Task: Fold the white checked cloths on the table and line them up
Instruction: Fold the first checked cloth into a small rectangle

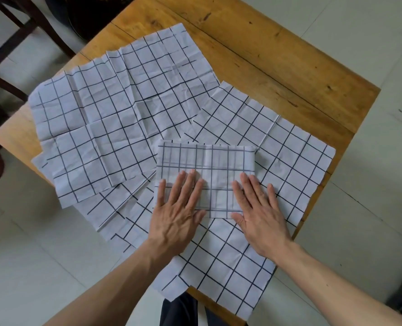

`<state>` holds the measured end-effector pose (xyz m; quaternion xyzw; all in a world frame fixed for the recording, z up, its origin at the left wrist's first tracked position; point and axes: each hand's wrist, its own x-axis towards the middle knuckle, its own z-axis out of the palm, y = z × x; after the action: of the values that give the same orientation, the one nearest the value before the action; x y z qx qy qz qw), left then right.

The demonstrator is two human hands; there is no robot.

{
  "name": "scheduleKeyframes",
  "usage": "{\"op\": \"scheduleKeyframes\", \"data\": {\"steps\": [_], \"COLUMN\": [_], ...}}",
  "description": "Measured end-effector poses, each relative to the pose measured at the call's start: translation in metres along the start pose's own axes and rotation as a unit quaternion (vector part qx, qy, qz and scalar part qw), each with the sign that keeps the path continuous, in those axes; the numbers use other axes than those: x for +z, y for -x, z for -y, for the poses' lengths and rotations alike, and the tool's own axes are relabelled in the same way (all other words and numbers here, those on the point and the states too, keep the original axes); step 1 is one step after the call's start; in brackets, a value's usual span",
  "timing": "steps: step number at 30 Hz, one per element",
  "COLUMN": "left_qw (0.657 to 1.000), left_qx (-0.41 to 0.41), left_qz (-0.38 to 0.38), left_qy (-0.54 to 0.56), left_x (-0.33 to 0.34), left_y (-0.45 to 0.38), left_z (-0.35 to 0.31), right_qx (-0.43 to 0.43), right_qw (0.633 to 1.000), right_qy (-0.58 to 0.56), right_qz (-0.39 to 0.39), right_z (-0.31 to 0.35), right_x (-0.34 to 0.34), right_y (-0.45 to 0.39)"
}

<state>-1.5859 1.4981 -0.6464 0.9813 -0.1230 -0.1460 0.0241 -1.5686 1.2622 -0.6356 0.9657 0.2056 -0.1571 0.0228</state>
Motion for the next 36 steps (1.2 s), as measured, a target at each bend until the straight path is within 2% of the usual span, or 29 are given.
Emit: {"op": "scheduleKeyframes", "data": {"steps": [11,14,17,19,22,26,31,36], "left_qw": [1.000,1.000,0.999,0.997,0.995,0.997,0.998,0.999], "left_qx": [0.006,0.006,-0.027,-0.032,0.002,0.030,0.035,0.042], "left_qz": [0.003,0.000,-0.034,-0.064,-0.086,-0.057,-0.034,-0.016], "left_qy": [-0.019,-0.018,0.017,0.040,0.050,0.043,0.044,0.021], "left_x": [-0.004,-0.008,-0.015,-0.022,-0.024,-0.012,-0.004,-0.007], "left_y": [0.018,0.018,0.015,0.005,-0.015,-0.029,-0.036,-0.032], "left_z": [0.061,0.061,0.051,0.037,0.012,-0.001,0.010,0.017], "right_qx": [0.008,0.027,0.061,0.036,-0.028,-0.044,-0.041,0.021], "right_qw": [0.999,0.999,0.997,0.996,0.993,0.990,0.996,0.998], "right_qy": [0.028,0.017,-0.027,-0.063,-0.095,-0.114,-0.064,-0.048], "right_qz": [0.026,0.009,-0.027,-0.044,-0.068,-0.069,-0.047,-0.040], "right_z": [-0.026,-0.020,-0.004,0.012,0.038,0.053,0.038,0.009], "right_x": [-0.004,-0.011,-0.023,-0.029,-0.028,-0.018,-0.006,-0.004], "right_y": [0.007,0.007,0.001,-0.009,-0.026,-0.050,-0.061,-0.058]}}
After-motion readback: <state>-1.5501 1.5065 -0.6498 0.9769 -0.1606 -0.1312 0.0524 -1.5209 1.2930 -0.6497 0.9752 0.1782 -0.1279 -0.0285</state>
